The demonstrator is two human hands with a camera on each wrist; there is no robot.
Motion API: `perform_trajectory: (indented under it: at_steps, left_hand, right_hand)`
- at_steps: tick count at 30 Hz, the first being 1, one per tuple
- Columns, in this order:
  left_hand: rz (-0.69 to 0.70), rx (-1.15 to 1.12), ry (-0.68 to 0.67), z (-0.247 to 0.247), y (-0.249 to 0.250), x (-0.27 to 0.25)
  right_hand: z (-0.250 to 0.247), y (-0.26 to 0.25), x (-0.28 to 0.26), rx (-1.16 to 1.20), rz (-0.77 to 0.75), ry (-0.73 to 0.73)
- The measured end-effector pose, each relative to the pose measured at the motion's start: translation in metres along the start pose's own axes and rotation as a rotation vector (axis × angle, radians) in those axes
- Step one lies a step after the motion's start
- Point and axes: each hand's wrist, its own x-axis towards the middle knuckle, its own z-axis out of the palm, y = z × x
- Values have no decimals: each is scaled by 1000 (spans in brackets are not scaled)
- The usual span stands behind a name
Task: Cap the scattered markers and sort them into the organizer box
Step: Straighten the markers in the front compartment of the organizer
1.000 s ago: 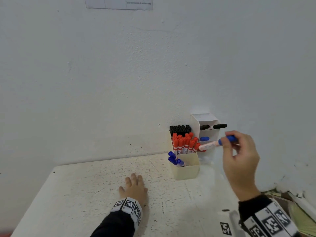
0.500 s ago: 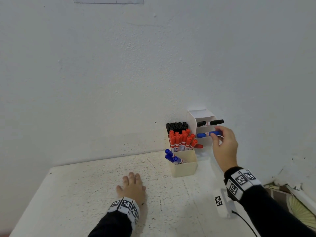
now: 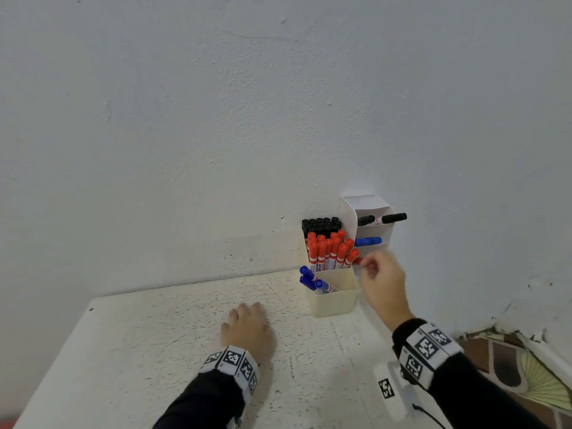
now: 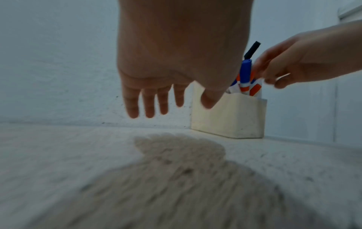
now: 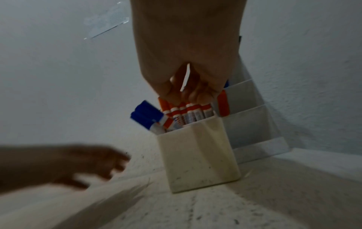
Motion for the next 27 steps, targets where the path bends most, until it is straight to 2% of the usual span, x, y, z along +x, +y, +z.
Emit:
perform_trajectory:
  at_steps: [3, 5, 7, 10, 13, 15, 18, 21, 24, 26, 27]
  left_hand:
    - [186, -220, 121, -8, 18, 9]
    - [330, -349, 154, -10, 33, 17]
    - [397, -482, 181, -12, 48, 23]
    - [397, -638, 259, -17, 61, 26]
    - [464, -628, 350, -21, 65, 27]
    - [550, -580, 446, -20, 67, 26]
    - [604, -510, 558, -17, 68, 23]
    - [612, -630, 514, -18, 71, 20]
    - [465, -795, 418, -19, 72, 19]
    - [439, -786, 427, -21, 72, 19]
    - [469, -753, 452, -22, 73, 18]
  right_hand:
    - [16, -4, -15, -27, -58, -431]
    - [28, -2, -17, -25, -94, -563]
    - [36, -4, -16, -2, -104, -551]
    - [38, -7, -10, 137, -45, -490]
    - [34, -8, -5, 225, -50, -527]
    - [29, -8, -3, 263, -26, -505]
    - [23, -8, -7, 302, -8, -462]
    - [18, -10, -12, 369, 26, -452]
    - [16, -9, -10, 365, 59, -426]
    - [15, -10, -9, 362, 62, -414]
    - [15, -10, -8, 366, 54, -420]
